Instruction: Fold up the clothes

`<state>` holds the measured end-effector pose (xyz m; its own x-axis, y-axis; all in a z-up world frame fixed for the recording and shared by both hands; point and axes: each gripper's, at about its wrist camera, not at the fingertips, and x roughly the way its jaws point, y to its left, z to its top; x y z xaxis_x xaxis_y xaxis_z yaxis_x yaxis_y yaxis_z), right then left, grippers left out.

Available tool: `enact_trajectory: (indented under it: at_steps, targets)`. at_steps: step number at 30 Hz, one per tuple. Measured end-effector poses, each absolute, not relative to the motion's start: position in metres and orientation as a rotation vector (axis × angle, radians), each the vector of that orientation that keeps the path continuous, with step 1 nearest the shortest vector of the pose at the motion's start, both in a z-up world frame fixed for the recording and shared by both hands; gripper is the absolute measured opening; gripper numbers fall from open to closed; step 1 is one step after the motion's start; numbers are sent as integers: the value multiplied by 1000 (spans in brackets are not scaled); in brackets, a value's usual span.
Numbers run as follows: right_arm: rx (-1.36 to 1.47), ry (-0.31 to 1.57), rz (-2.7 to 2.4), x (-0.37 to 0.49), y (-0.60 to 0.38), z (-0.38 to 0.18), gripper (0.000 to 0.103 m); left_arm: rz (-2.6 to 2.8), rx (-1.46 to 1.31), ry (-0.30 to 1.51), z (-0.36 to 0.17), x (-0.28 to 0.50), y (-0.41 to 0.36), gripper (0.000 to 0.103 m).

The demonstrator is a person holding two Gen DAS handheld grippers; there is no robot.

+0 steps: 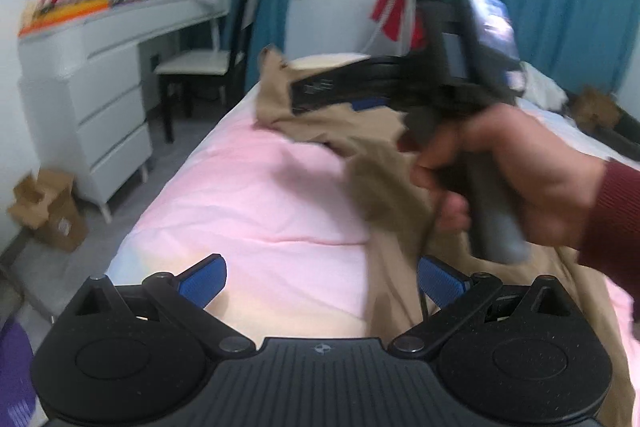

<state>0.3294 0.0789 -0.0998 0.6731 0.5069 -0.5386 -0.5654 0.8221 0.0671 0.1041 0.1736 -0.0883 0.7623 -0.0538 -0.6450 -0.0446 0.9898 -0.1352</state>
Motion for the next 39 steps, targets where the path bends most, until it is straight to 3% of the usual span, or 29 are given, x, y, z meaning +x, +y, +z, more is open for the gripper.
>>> enact_trajectory:
  at_steps: [3, 7, 8, 10, 11, 17, 25, 31, 39]
  targets:
    - [-200, 559, 605, 351, 118, -114, 69, 35, -199, 728, -97, 112, 187, 103]
    - [-267, 576, 544, 371, 139, -132, 59, 52, -224, 739, -102, 117, 193, 103]
    - [-264, 586, 541, 375, 139, -136, 52, 51, -228, 739, -103, 117, 194, 103]
    - [-263, 595, 526, 377, 137, -137, 14, 50, -230, 741, -104, 119, 195, 103]
    - [-257, 590, 512, 376, 134, -133, 8, 51, -229, 745, -105, 119, 194, 103]
    - [-184, 467, 455, 360, 91, -84, 7, 29, -226, 706, -98, 112, 178, 103]
    - [49, 340, 232, 342, -50, -33, 7, -66, -216, 594, -80, 96, 147, 103]
    - [343, 410, 7, 330, -174, -80, 6, -124, -169, 591, -84, 90, 116, 103]
    - [383, 504, -60, 323, -235, -140, 9, -109, -159, 642, -99, 110, 100, 103]
